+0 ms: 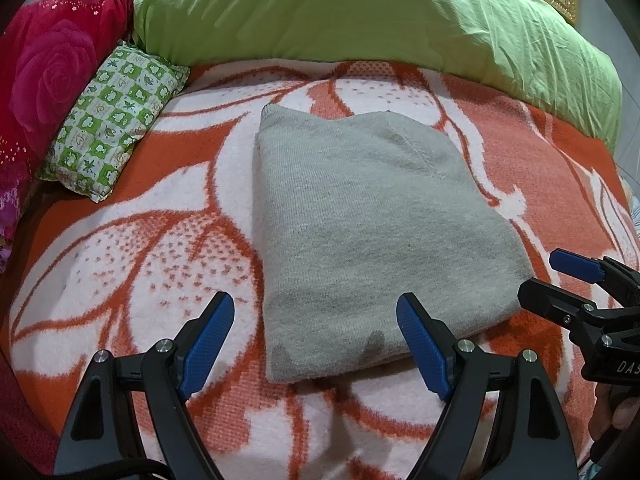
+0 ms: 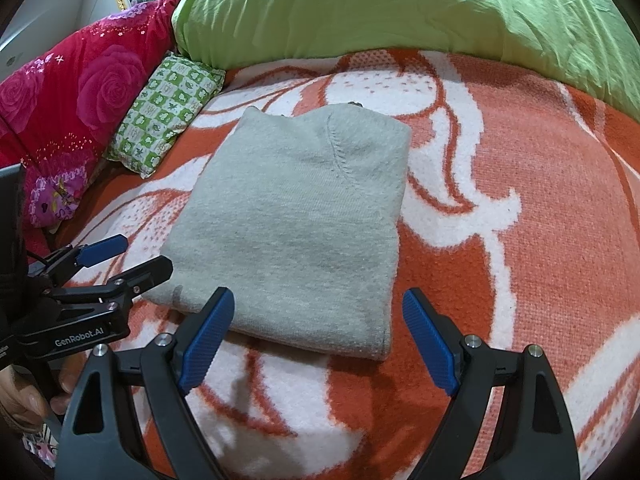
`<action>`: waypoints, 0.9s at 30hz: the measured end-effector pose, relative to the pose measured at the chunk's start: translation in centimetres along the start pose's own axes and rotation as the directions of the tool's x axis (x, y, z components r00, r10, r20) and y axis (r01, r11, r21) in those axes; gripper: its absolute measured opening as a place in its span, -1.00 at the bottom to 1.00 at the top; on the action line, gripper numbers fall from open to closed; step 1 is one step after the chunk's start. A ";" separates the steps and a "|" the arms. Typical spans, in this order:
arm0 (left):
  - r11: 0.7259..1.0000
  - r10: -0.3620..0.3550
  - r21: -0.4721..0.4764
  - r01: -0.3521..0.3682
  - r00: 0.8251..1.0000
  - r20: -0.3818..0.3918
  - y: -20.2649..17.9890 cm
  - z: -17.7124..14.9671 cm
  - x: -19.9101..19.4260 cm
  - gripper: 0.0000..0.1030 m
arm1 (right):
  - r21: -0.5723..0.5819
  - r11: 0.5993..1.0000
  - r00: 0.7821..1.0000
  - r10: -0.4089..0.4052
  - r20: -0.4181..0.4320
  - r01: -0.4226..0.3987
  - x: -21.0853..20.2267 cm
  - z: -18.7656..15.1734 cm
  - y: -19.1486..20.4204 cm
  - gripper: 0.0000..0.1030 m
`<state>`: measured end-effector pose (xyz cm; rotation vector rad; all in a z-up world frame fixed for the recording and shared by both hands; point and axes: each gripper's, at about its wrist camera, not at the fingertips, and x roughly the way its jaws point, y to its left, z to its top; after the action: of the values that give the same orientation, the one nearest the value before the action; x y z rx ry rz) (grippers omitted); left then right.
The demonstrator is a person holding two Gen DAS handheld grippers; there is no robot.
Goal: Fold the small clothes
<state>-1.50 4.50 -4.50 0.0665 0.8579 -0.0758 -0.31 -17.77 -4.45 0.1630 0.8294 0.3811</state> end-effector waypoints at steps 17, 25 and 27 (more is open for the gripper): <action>1.000 -0.001 0.006 0.001 1.000 -0.001 -0.2 0.3 0.2 0.63 | 0.003 1.000 1.000 0.006 0.003 -0.006 -0.1 0.1 -0.5 0.67; 1.000 -0.001 0.007 0.001 1.000 -0.001 -0.2 0.4 0.1 0.63 | 0.001 1.000 1.000 0.005 0.004 -0.005 -0.1 0.2 -0.5 0.67; 1.000 -0.001 0.007 0.001 1.000 0.001 -0.2 0.4 0.2 0.63 | 0.001 1.000 1.000 0.006 0.004 -0.006 -0.1 0.3 -0.5 0.67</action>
<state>-1.13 4.28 -4.37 0.0729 0.8571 -0.0795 -0.03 -18.29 -4.32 0.1675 0.8256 0.3863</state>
